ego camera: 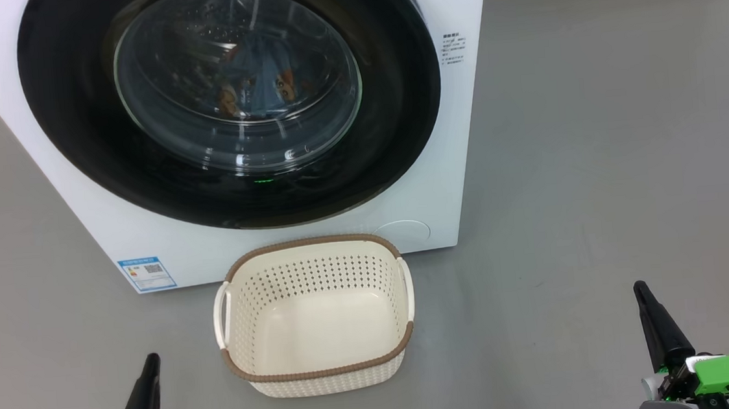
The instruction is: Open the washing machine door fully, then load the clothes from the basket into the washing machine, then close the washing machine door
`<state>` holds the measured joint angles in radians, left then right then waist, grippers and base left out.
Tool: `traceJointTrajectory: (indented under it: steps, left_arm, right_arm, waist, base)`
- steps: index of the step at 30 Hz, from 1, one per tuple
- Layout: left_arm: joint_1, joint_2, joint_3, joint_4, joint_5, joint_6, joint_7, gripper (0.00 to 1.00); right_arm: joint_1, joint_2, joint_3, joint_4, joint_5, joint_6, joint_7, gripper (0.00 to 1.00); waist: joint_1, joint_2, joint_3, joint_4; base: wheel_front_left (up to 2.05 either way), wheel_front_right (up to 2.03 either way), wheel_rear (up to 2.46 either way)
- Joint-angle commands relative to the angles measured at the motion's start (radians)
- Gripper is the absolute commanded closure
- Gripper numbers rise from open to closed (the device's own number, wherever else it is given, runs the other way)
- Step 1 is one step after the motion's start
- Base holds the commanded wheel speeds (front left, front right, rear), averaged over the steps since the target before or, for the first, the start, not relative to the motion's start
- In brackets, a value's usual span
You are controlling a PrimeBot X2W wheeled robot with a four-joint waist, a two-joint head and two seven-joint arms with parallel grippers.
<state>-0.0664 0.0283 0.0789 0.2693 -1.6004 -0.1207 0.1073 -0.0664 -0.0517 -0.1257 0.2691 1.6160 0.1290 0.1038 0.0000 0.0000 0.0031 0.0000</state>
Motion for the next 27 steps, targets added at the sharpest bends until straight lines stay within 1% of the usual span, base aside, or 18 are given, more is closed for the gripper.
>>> traceJointTrajectory:
  steps: [1, 27]
  left_arm:
    - [-0.042, 0.022, 0.035, -0.024, -0.008, -0.01, 0.006, 1.0]
    - [-0.042, 0.022, 0.035, -0.024, -0.008, -0.01, 0.006, 1.0]
  right_arm:
    - [-0.041, -0.005, 0.02, -0.025, -0.001, 0.002, 0.003, 1.0]
    - [-0.041, -0.003, 0.017, -0.025, -0.003, 0.002, 0.005, 1.0]
  waist:
    - [0.0, 0.0, 0.0, 0.0]
    - [0.0, 0.0, 0.0, 0.0]
  base:
    - [0.0, 0.0, 0.0]
    - [0.0, 0.0, 0.0]
